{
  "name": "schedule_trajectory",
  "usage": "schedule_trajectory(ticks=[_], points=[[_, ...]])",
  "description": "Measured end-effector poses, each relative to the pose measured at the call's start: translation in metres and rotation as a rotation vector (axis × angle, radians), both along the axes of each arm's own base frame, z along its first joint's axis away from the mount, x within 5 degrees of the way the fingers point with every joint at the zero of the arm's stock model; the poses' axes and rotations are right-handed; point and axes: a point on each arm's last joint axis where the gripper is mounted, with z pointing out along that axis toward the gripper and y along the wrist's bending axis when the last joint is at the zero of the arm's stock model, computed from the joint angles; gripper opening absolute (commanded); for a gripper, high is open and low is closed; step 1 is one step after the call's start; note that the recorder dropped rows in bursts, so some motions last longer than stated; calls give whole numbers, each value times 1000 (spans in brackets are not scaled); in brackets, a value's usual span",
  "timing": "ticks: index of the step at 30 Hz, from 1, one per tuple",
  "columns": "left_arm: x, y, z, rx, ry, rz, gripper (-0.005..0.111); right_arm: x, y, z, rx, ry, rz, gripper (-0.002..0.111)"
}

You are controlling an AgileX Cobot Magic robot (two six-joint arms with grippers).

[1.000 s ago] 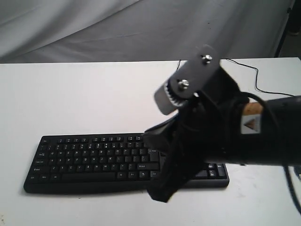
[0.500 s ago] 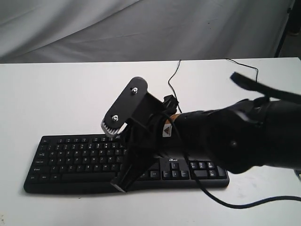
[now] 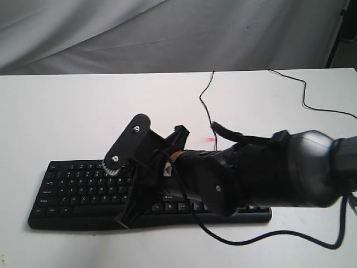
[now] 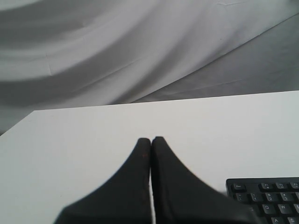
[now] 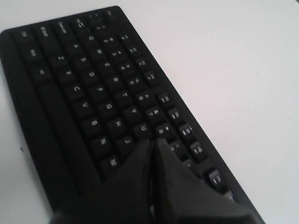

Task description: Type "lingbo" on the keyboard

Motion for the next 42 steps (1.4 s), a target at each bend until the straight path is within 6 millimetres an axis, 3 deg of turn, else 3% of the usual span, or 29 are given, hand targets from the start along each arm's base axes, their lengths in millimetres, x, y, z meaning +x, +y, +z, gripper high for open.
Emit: schedule_trajectory(ticks=[5,13,23,32,42], points=[[0,0,0,0,0,0,1,12,14,-6,-10,-8,26,0],[0,0,0,0,0,0,1,12,15,-28,-58,36,44,0],[0,0,0,0,0,0,1,24,0,-37,-86,30,20,0],[0,0,0,0,0,0,1,24,0,-49,-106,53,25,0],[0,0,0,0,0,0,1,25,0,-50,-109,54,26,0]])
